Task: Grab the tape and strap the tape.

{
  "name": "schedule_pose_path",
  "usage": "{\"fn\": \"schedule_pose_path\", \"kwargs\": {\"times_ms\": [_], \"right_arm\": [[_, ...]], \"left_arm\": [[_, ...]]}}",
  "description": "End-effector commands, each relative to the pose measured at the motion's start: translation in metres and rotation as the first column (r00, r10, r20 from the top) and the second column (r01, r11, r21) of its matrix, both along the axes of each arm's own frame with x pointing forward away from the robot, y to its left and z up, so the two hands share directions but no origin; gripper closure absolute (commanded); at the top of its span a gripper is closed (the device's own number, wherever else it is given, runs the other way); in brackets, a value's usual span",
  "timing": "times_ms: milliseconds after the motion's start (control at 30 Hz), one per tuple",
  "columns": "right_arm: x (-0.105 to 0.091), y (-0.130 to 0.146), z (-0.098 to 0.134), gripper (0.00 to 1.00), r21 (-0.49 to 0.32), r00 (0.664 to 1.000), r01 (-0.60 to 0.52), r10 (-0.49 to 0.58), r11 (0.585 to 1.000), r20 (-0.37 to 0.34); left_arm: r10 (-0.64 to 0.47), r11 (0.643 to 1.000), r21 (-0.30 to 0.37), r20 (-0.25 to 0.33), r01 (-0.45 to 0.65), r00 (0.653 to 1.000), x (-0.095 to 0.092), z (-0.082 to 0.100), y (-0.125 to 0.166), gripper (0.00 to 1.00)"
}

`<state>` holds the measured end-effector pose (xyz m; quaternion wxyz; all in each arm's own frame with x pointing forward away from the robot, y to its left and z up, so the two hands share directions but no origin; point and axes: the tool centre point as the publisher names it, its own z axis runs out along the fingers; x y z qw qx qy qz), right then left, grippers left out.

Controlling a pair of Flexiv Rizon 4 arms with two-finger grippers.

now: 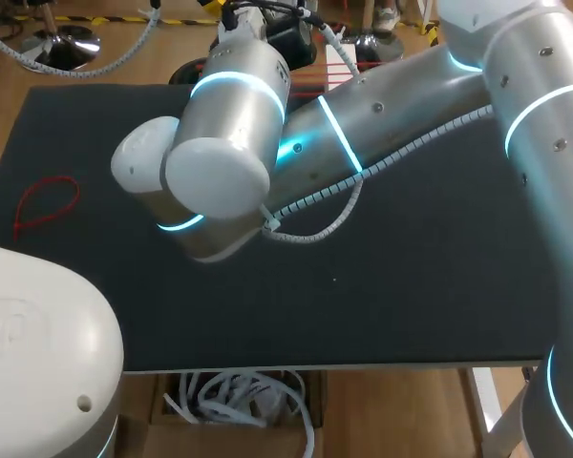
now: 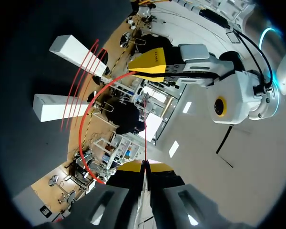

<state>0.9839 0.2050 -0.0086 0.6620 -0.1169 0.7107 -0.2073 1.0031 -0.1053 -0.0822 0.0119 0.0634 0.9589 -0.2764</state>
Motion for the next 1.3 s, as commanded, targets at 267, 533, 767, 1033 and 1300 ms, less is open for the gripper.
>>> {"fn": "schedule_pose_path", "kwargs": {"times_ms": [267,533,767,1033,1300], "right_arm": [[0.005,0.005,-0.006,1.0,-0.047,1.0,-0.017,0.017,0.999,-0.012],[0.007,0.011,-0.012,1.0,-0.078,1.0,-0.028,0.028,0.997,-0.007],[0.009,0.018,-0.015,1.0,-0.084,0.999,-0.047,0.046,0.995,-0.011],[0.013,0.025,-0.017,1.0,-0.089,0.998,-0.058,0.057,0.994,-0.011],[0.016,0.027,-0.019,1.0,-0.099,0.998,-0.063,0.062,0.993,-0.013]], "left_arm": [[0.001,1.0,0.004,-0.002,-0.001,1.0,0.0,0.001,0.0,1.0],[0.001,1.0,0.004,-0.002,-0.001,1.0,0.0,0.001,0.0,1.0],[0.001,1.0,0.004,-0.002,-0.001,1.0,0.0,0.001,0.0,1.0],[0.001,1.0,0.004,-0.002,-0.001,1.0,0.0,0.001,0.0,1.0],[0.001,1.0,0.004,-0.002,-0.001,1.0,0.0,0.001,0.0,1.0]]}}
